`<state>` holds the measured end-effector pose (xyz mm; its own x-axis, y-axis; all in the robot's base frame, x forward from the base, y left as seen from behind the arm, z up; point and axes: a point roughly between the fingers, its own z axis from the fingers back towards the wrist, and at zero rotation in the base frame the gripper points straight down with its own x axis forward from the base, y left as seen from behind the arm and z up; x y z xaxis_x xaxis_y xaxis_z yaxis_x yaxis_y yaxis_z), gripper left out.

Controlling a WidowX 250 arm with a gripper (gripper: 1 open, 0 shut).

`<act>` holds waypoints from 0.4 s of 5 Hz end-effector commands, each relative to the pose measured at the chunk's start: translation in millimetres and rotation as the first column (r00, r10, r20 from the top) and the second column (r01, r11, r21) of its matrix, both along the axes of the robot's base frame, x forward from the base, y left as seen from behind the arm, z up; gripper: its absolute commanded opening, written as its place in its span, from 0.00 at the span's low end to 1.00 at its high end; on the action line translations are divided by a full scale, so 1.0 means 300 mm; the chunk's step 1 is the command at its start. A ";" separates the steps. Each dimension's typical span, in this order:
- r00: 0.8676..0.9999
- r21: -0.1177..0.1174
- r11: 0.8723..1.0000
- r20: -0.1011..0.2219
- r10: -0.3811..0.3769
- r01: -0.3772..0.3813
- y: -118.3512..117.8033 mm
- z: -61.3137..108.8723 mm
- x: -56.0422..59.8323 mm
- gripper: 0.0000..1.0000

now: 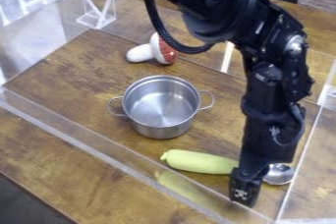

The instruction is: Move the green spoon to the left

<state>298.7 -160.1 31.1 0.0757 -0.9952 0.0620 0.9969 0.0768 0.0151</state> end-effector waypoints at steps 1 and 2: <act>0.997 -0.039 0.997 0.054 -0.060 0.063 0.025 0.077 0.004 1.00; 0.989 -0.045 0.989 0.048 -0.142 0.144 0.025 0.077 -0.015 1.00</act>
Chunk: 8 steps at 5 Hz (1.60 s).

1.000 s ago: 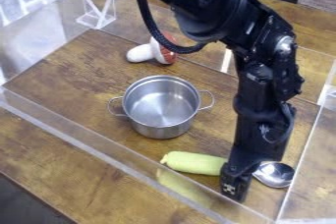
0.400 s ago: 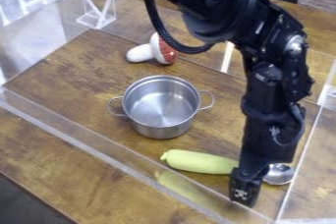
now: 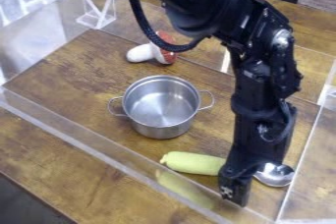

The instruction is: Move the green spoon to the left

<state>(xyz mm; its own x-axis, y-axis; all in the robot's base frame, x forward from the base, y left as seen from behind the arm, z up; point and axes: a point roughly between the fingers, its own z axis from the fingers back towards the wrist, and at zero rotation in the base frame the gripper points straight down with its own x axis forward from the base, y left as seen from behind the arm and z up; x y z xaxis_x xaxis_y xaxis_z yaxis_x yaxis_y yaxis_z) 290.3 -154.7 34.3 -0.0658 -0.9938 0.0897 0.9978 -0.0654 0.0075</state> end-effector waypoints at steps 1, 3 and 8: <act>0.999 -0.027 1.000 0.049 0.001 0.001 0.007 0.056 0.022 1.00; 0.999 -0.031 0.999 0.050 0.014 -0.013 0.010 0.058 0.048 1.00; 0.997 -0.034 0.997 0.039 0.067 -0.066 0.016 0.039 0.101 0.00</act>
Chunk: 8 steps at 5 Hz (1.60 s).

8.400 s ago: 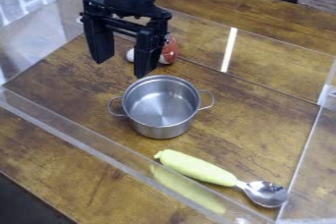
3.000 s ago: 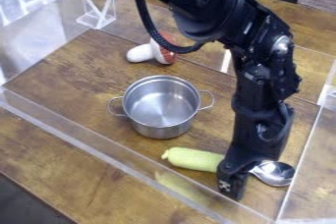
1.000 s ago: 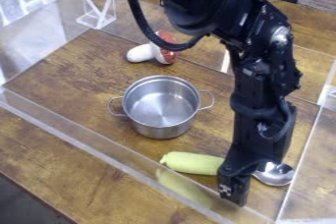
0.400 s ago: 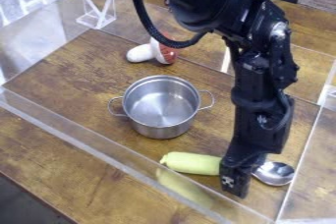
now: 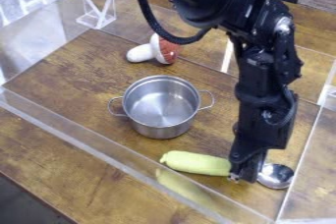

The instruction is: Move the green spoon to the left

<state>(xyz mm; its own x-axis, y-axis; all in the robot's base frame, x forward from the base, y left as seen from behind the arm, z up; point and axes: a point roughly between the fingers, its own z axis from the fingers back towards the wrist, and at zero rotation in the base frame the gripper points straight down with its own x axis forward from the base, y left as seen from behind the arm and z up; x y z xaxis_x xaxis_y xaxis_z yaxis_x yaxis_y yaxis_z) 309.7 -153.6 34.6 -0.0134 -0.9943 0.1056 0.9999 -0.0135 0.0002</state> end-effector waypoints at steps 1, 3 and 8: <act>0.994 -0.026 0.994 0.038 0.103 -0.102 0.038 0.015 0.052 1.00; 0.962 -0.041 0.962 0.017 0.272 -0.271 0.085 0.010 0.083 1.00; 0.992 -0.065 0.990 -0.042 0.119 -0.122 0.057 0.000 0.094 0.00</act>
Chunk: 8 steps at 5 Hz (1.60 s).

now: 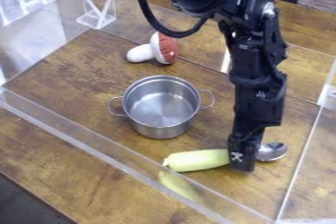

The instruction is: Move the green spoon to the left

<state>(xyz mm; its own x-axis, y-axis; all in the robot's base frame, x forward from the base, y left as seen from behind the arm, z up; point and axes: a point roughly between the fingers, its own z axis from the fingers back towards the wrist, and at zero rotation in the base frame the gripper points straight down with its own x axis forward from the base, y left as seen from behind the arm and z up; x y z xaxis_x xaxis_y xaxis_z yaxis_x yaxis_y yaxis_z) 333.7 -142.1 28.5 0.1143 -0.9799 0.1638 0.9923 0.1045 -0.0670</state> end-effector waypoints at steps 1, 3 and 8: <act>0.999 -0.005 0.999 0.024 -0.034 0.034 0.016 0.018 0.004 0.00; 0.994 0.014 0.995 0.041 -0.103 0.103 0.085 0.018 -0.015 0.00; 0.995 0.132 0.991 0.098 -0.036 0.023 0.216 0.296 -0.049 0.00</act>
